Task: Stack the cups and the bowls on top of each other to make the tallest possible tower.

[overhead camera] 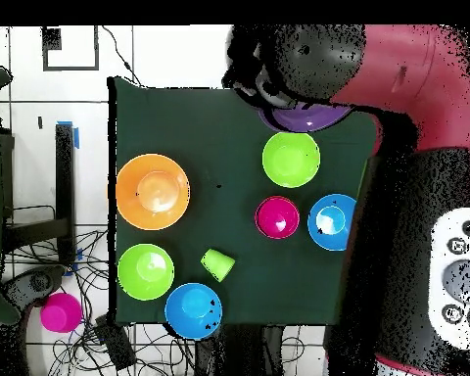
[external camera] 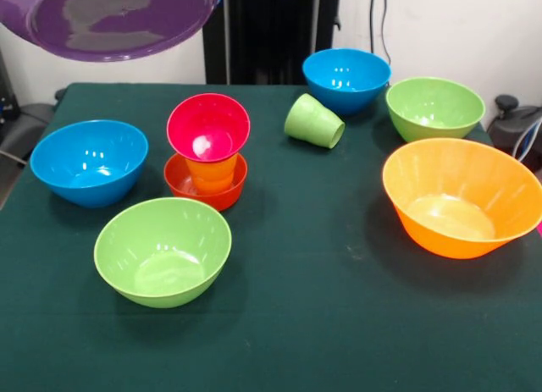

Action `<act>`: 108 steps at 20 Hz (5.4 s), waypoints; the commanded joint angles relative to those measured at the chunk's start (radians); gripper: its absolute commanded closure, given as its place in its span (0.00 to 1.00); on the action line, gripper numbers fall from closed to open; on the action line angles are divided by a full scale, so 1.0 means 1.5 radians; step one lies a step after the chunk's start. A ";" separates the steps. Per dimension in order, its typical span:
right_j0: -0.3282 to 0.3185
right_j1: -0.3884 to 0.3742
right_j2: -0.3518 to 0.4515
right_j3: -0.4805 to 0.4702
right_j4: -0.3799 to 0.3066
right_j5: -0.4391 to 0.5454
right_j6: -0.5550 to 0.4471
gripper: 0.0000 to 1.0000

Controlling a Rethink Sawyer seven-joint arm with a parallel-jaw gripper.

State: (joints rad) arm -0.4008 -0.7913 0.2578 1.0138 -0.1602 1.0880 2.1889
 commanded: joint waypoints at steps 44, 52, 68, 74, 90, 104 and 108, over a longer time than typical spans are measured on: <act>0.099 0.290 0.149 -0.442 -0.131 0.183 -0.119 1.00; 0.099 0.288 0.108 -0.397 -0.098 0.263 -0.061 1.00; 0.106 0.276 0.073 -0.404 -0.100 0.374 -0.009 1.00; 0.109 0.278 0.059 -0.369 -0.084 0.322 0.020 1.00; 0.098 0.231 -0.008 -0.169 -0.037 0.171 0.036 1.00; 0.091 0.173 -0.075 -0.061 -0.017 0.146 0.046 1.00; 0.096 0.156 -0.091 -0.034 -0.002 0.147 0.075 1.00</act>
State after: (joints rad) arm -0.2651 -0.4986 0.1426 0.8191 -0.1838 1.3053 2.1763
